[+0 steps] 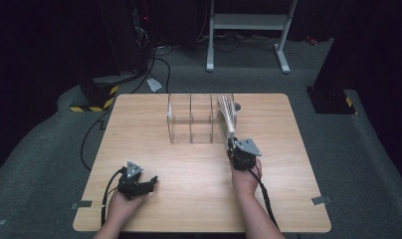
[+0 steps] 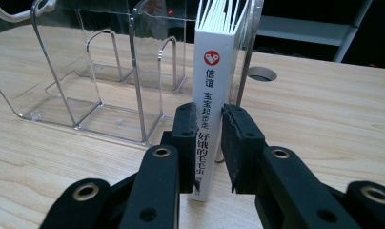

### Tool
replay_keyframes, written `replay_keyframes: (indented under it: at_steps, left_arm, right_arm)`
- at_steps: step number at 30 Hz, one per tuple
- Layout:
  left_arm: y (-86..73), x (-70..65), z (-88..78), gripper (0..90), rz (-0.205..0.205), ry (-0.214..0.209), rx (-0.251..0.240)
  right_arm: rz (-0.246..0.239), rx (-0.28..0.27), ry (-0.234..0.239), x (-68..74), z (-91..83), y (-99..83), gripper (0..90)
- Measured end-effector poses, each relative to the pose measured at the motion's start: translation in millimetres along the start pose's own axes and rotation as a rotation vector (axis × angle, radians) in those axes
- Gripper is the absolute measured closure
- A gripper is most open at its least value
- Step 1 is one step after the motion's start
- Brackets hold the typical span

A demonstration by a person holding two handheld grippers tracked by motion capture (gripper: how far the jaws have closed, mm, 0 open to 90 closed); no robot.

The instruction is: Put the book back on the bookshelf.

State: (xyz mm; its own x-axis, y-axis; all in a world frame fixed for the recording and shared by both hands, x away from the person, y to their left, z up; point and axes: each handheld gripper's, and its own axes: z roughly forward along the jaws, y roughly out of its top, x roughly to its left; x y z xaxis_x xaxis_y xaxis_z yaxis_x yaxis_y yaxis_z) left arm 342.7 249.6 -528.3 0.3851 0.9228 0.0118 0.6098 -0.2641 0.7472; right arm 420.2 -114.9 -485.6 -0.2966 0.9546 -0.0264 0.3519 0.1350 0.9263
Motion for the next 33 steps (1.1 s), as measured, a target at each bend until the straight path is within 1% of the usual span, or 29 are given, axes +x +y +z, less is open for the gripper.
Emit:
replay_keyframes:
  at_steps: [11, 18, 19, 20, 22, 25, 27, 29, 32, 33]
  left_arm:
    - [-0.1, -0.2, 0.0, 26.1, -0.004, -0.001, 0.000]
    - [-0.1, -0.3, 0.0, 26.1, -0.004, -0.001, -0.001]
    - [-0.1, -0.2, 0.0, 26.1, -0.004, -0.001, 0.000]
    - [-0.1, -0.2, 0.0, 26.1, -0.004, -0.001, 0.000]
    - [-0.1, -0.3, 0.0, 26.1, -0.004, -0.001, 0.000]
    - [-0.1, -0.2, 0.0, 26.1, -0.003, -0.001, 0.000]
    - [0.0, -0.1, 0.0, 26.1, -0.001, 0.000, 0.000]
    - [-0.1, -0.2, 0.0, 26.1, -0.001, 0.001, 0.000]
    - [-0.1, -0.3, 0.0, 26.1, -0.002, 0.001, 0.000]
    - [-0.1, -0.4, 0.0, 26.1, -0.003, 0.001, 0.000]
  right_arm:
    - [0.010, -0.001, 0.001, 0.5, 2.5, 1.6, 74.0]
    - [-0.002, -0.009, 0.014, 0.7, -2.7, 2.9, 67.7]
    - [0.002, -0.011, 0.017, 0.8, -3.6, 3.0, 66.4]
    - [0.007, -0.011, 0.026, 0.3, -5.7, 3.0, 62.5]
    - [0.005, -0.010, 0.030, 0.0, -6.6, 2.8, 60.9]
    - [0.009, -0.008, 0.066, -1.0, -11.4, 1.3, 52.8]
    - [0.000, 0.002, 0.086, -1.9, -15.3, -0.2, 48.2]
    - [0.011, 0.018, 0.108, -3.2, -21.1, -2.2, 42.7]
    - [-0.004, 0.032, 0.144, -8.1, -29.1, -7.0, 32.4]
    - [-0.014, 0.043, 0.149, -10.7, -33.2, -10.3, 31.1]
